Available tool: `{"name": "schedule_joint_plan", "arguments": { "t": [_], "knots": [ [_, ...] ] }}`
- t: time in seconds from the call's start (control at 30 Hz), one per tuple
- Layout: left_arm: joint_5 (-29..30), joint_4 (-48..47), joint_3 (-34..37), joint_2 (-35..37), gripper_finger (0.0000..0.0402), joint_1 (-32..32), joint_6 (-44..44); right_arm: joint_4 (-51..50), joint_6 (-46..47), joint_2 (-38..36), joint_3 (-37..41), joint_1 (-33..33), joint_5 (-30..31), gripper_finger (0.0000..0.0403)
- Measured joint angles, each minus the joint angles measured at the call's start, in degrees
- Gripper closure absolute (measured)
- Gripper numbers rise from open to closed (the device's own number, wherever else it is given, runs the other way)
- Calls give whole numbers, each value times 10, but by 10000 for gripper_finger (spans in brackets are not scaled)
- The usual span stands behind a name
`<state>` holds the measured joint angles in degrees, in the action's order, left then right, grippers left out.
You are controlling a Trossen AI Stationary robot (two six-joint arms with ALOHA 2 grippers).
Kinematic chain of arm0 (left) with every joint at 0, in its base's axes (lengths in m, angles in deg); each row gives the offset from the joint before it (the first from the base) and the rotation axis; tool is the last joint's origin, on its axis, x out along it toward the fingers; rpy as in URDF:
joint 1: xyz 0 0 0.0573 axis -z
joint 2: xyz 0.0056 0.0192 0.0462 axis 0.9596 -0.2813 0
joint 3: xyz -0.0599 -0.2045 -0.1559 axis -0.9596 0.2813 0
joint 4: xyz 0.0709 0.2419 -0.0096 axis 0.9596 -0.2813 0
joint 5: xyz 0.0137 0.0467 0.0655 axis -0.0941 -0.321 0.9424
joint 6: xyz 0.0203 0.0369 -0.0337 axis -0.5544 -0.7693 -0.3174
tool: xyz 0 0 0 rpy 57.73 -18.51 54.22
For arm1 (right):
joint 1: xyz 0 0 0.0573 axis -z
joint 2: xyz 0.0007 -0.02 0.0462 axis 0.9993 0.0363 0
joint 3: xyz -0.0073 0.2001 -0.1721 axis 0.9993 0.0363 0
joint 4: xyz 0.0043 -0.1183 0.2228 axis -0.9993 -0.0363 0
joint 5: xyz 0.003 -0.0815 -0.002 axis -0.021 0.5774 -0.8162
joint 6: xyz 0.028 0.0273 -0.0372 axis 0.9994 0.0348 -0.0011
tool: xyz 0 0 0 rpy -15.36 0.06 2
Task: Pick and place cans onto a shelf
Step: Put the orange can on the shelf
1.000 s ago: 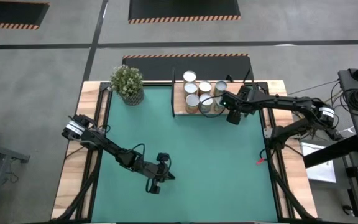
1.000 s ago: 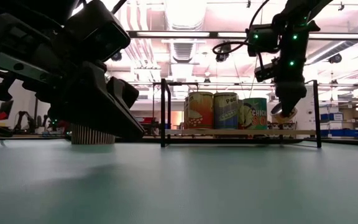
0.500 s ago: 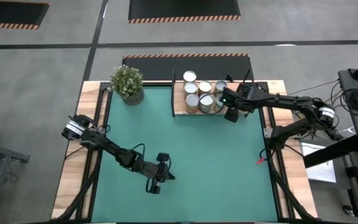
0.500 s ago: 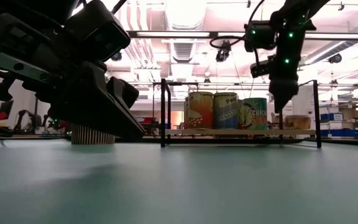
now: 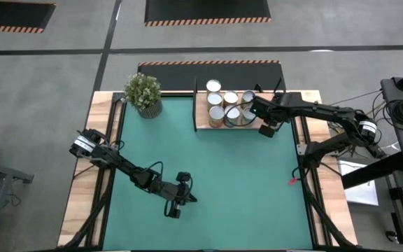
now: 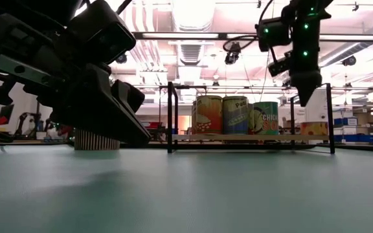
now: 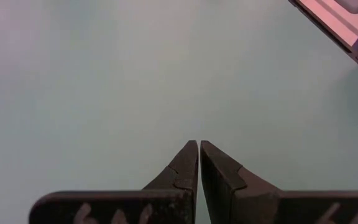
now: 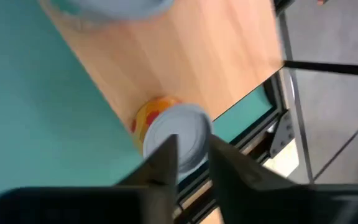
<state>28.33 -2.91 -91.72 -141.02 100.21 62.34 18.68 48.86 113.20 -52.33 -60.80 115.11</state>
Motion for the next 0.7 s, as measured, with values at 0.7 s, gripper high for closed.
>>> {"name": "schedule_joint_plan", "arguments": {
  "t": [0.7],
  "knots": [
    [0,0,0,0,402,0,0,63,-28,0,61,31,-12,394]
  ]
}}
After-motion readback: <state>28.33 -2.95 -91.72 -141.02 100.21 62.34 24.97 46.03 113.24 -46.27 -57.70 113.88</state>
